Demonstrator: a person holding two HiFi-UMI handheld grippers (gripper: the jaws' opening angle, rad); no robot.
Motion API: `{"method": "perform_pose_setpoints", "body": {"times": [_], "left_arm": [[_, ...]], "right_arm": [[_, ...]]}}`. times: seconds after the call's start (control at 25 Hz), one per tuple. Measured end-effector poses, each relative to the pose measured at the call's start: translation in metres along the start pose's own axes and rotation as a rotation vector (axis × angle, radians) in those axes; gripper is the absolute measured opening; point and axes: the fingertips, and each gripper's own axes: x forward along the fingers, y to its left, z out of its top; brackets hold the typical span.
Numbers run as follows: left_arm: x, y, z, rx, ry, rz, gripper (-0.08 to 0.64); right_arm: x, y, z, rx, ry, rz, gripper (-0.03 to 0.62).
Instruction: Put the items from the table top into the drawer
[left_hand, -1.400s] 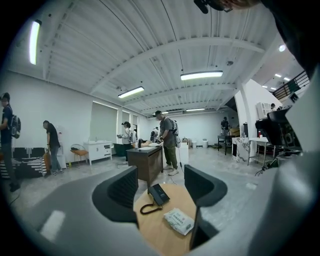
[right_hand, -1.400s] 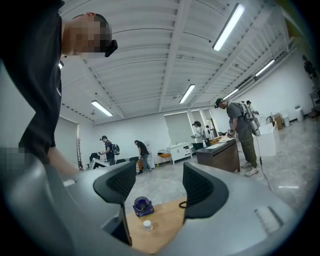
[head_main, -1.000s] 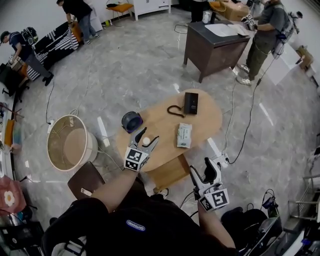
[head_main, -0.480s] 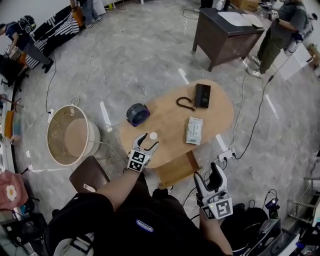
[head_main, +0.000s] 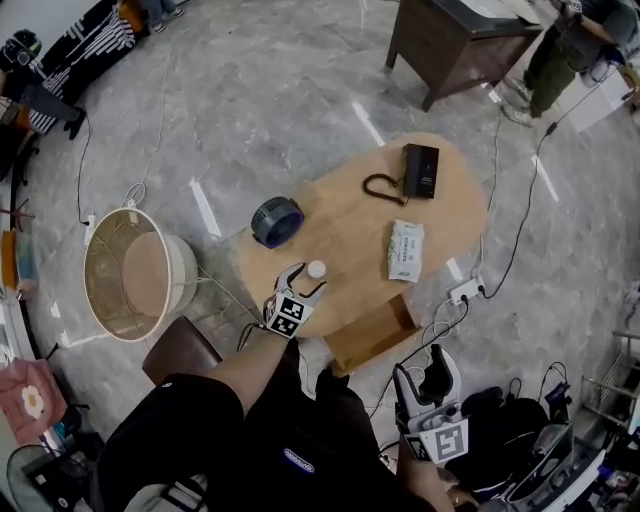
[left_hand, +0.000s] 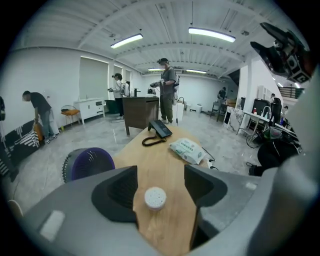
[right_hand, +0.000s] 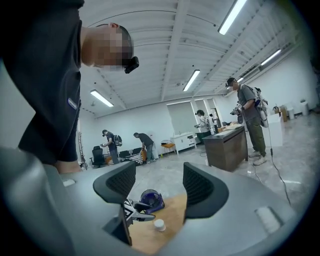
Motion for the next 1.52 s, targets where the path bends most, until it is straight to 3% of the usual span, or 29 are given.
{"method": "perform_pose_setpoints", "body": {"times": [0.16, 0.36, 0.68, 0.84, 0.96, 1.12, 1.36, 1.52], "left_arm": [[0.031, 0.008, -0.03, 0.019, 0.069, -0.039, 0.287], [0.064, 0.005, -0.061, 0.053, 0.167, -0.102, 0.287], [0.099, 0.01, -0.095, 0.07, 0.341, -0.136, 0.321], [0.11, 0.013, -0.111, 0.065, 0.416, -0.115, 0.301], [0.112, 0.019, -0.109, 0.041, 0.403, -0.082, 0.29], [0.109, 0.014, -0.1, 0.085, 0.374, -0.083, 0.287], [0.103, -0.02, -0.076, 0.228, 0.34, -0.173, 0.287], [0.095, -0.066, -0.064, 0.321, 0.34, -0.253, 0.287]], "right_arm": [[0.004, 0.004, -0.008, 0.014, -0.016, -0.059, 0.302], [-0.01, 0.002, -0.038, 0.036, 0.034, -0.125, 0.302], [-0.033, -0.001, -0.06, 0.071, 0.065, -0.198, 0.302], [-0.047, -0.003, -0.073, 0.074, 0.074, -0.219, 0.302], [-0.058, -0.005, -0.079, 0.089, 0.071, -0.246, 0.302], [-0.077, -0.01, -0.085, 0.107, 0.057, -0.29, 0.302], [-0.105, -0.02, -0.082, 0.118, -0.002, -0.362, 0.301], [-0.129, -0.02, -0.08, 0.125, -0.027, -0.386, 0.301]]}}
